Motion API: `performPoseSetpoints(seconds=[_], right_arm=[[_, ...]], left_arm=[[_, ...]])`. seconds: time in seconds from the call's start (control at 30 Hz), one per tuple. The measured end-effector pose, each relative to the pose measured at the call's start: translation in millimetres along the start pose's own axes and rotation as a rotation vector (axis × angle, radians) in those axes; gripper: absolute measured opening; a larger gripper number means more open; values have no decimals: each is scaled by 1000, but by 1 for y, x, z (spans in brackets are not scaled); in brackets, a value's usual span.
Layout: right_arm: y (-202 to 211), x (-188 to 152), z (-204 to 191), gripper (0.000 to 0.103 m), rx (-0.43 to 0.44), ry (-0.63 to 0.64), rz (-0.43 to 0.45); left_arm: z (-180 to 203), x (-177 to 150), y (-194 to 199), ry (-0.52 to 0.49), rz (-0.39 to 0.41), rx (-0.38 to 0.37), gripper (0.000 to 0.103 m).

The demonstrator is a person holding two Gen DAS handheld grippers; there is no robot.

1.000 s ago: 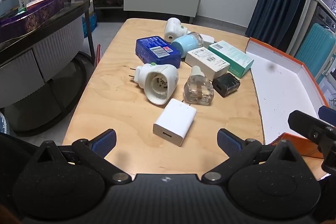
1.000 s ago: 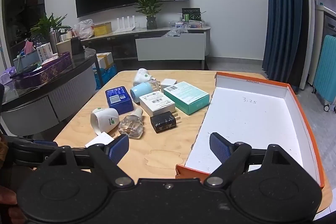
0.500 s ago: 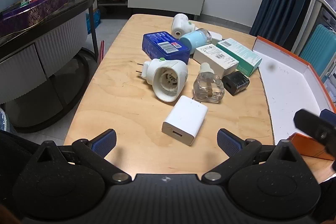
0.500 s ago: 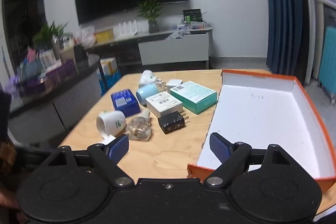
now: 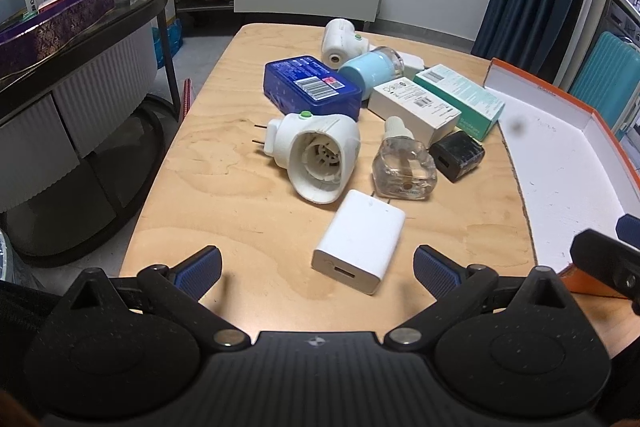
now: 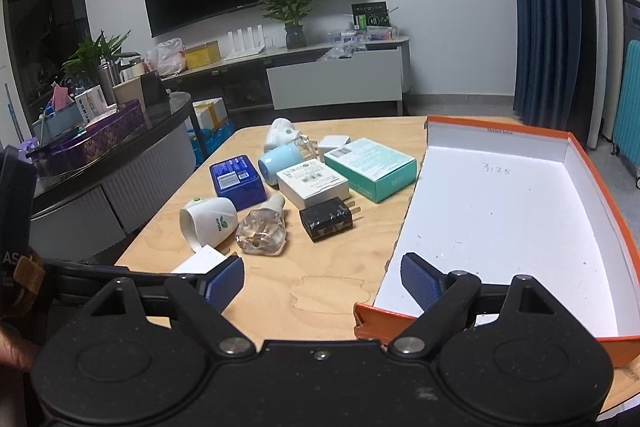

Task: Organize rigid objects
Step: 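Move both tools toward the white charger cube and black plug charger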

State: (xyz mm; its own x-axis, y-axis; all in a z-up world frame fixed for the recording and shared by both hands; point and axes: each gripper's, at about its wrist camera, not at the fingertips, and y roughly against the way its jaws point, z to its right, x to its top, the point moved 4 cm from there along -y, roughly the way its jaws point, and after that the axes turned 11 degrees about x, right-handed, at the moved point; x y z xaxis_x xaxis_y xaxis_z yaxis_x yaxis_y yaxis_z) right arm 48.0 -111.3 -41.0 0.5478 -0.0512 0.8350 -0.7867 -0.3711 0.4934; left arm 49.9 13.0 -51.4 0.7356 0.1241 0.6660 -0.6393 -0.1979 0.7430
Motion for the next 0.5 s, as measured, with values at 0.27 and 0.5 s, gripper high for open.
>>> performPoseSetpoints(seconds=[0.27,0.5], right_arm=[[-6,-1,-1,100,8,3,-24],[-9,-3,-2,100,4,10,-35]], left_arm=[[1,6,-5,-18,6,-6,103],[4,6,-10,-30,3,-19,103]])
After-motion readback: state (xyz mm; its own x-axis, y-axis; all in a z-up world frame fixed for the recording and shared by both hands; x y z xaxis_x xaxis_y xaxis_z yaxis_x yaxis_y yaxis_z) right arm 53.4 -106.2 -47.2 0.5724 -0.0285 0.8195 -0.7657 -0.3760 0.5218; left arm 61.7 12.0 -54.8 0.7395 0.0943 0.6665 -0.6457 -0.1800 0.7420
